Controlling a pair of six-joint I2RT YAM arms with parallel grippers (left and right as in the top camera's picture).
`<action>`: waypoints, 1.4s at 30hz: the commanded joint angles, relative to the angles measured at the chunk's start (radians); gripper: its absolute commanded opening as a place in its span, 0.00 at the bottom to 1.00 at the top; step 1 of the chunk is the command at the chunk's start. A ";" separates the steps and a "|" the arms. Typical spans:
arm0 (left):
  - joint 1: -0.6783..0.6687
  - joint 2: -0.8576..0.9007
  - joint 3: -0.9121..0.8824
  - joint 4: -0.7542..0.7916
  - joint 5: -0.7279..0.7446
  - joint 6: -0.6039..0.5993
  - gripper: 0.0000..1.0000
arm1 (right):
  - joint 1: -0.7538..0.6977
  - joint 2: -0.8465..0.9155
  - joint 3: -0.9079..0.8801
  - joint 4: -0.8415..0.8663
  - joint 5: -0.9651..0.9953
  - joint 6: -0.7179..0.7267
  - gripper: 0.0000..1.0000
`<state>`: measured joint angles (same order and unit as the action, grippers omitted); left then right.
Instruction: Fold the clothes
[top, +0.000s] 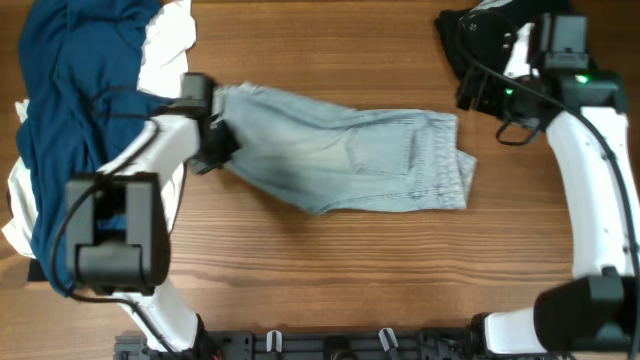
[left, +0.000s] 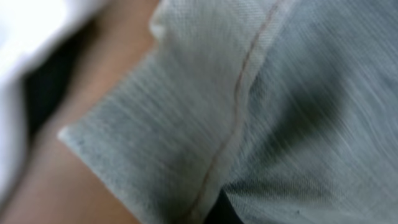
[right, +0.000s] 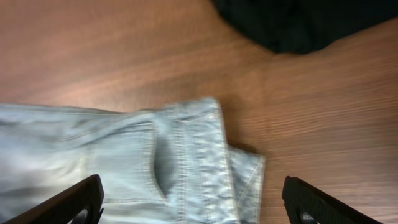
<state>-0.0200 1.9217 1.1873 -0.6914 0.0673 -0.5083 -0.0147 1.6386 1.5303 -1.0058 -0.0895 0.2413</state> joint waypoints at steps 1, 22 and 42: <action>0.116 0.045 -0.060 -0.214 0.085 -0.043 0.04 | 0.076 0.131 -0.001 0.019 -0.016 0.014 0.93; 0.075 -0.280 -0.060 -0.278 0.035 0.060 0.70 | 0.094 0.466 -0.001 0.287 -0.209 -0.265 0.77; 0.075 -0.591 -0.060 -0.156 -0.043 0.060 0.96 | 0.026 0.244 -0.003 -0.051 -0.209 -0.068 0.04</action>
<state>0.0589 1.3323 1.1240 -0.8577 0.0414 -0.4541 0.0582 2.0533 1.5177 -0.9390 -0.3248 0.0875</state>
